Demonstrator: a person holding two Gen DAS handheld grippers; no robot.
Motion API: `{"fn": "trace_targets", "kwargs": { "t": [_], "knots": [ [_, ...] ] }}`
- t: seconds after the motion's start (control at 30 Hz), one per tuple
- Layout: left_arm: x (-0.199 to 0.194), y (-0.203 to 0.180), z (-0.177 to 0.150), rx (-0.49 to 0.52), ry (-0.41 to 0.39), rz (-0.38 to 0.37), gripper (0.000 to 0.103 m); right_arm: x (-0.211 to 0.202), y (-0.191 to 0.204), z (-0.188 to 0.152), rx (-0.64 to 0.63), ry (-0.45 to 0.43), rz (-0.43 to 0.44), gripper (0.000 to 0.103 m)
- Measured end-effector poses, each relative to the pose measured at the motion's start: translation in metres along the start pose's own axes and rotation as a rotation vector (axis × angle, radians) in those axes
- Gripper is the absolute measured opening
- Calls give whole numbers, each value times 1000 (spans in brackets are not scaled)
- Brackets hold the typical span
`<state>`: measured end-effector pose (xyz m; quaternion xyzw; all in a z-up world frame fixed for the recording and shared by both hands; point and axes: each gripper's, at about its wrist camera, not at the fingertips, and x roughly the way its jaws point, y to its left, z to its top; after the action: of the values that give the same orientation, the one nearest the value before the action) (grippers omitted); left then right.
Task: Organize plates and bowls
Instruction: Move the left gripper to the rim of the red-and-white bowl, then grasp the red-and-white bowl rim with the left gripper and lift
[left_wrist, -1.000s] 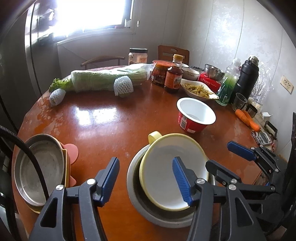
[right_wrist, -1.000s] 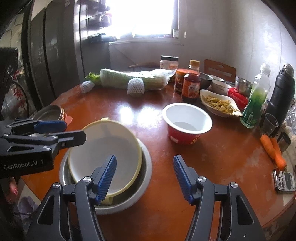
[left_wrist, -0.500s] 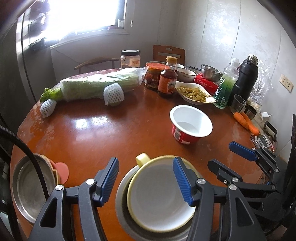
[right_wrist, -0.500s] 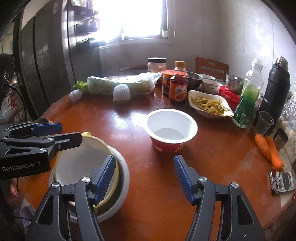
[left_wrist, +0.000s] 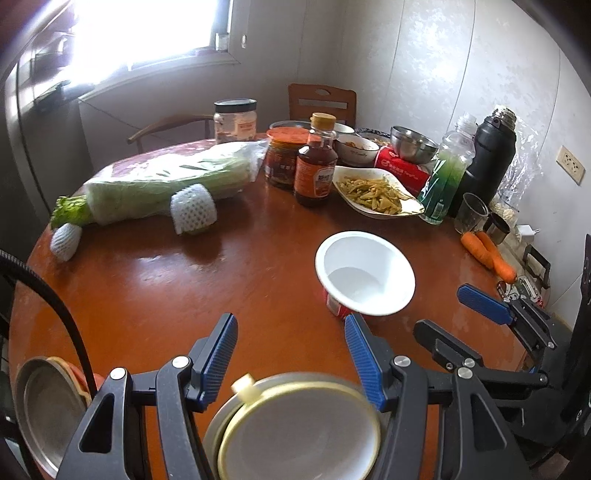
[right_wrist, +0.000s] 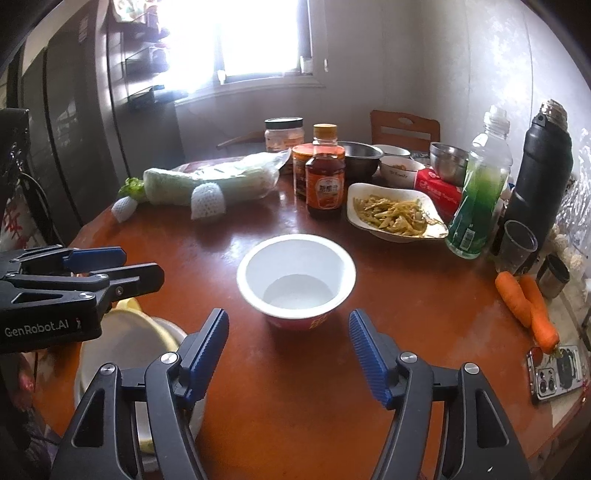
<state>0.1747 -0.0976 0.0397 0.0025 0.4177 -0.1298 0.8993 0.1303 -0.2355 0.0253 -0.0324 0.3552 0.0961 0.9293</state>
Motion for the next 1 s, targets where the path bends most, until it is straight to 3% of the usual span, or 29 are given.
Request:
{"fn": "trace_targets", "kwargs": {
  "t": [0.4, 1.0],
  "knots": [
    [47, -11, 28, -6, 72, -34, 60, 36, -27, 10, 51, 50, -7, 70],
    [95, -20, 36, -8, 175, -38, 60, 82, -36, 15, 33, 113, 33, 70]
  ]
}}
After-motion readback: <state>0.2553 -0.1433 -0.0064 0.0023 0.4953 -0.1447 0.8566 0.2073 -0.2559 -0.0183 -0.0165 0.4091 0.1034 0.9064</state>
